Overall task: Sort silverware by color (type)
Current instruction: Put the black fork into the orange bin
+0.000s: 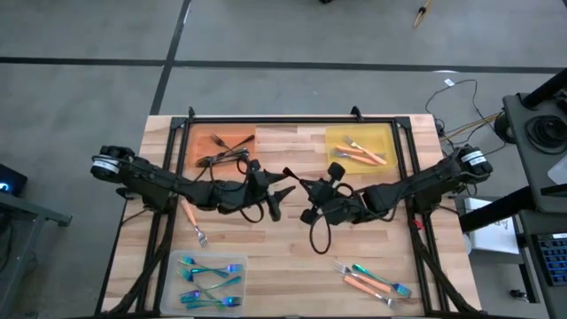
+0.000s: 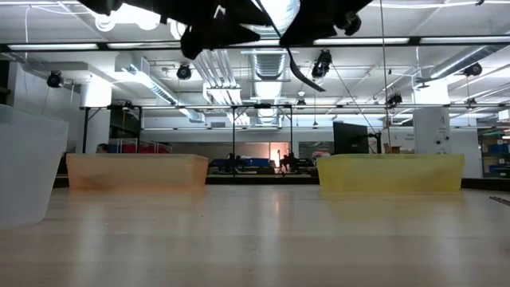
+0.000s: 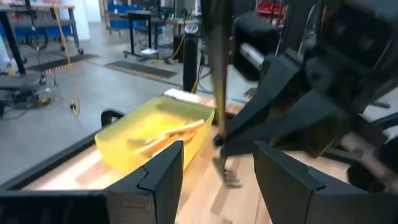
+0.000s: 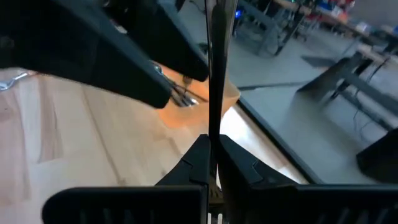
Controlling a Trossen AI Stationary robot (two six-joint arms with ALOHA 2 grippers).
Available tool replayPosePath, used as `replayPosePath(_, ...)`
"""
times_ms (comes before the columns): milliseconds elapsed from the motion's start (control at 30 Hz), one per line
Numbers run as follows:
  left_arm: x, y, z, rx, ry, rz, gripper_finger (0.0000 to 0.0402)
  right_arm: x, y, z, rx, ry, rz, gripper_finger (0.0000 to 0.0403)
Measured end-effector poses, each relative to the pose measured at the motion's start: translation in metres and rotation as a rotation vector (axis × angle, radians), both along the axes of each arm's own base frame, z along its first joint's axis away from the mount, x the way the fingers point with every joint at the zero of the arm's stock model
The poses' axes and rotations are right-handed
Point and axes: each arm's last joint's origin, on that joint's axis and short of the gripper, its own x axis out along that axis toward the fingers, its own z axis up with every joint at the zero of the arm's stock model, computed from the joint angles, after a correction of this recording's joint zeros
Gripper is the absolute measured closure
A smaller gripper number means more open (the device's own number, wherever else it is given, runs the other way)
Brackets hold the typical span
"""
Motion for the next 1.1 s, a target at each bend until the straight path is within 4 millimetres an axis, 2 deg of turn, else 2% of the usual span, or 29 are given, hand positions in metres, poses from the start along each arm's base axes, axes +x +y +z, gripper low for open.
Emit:
replayPosePath(300, 0.002, 0.001, 0.016, 0.011, -0.055, 0.053, 0.0229, 0.007, 0.003, 0.007, -0.141, -0.023, -0.007, 0.0394)
replayPosePath(633, 0.001, 0.002, 0.030, 0.015, -0.177, 0.055, 0.0247, 0.009, 0.004, 0.013, -0.193, -0.038, 0.010, 0.0394)
replayPosePath(867, 0.002, 0.001, 0.037, 0.027, -0.202, 0.054, 0.0299, 0.010, 0.005, 0.016, -0.216, -0.047, 0.018, 0.0394)
replayPosePath(1100, 0.002, 0.001, 0.037, 0.031, -0.202, 0.046, 0.0388, 0.011, 0.005, 0.020, -0.248, -0.058, 0.025, 0.0394)
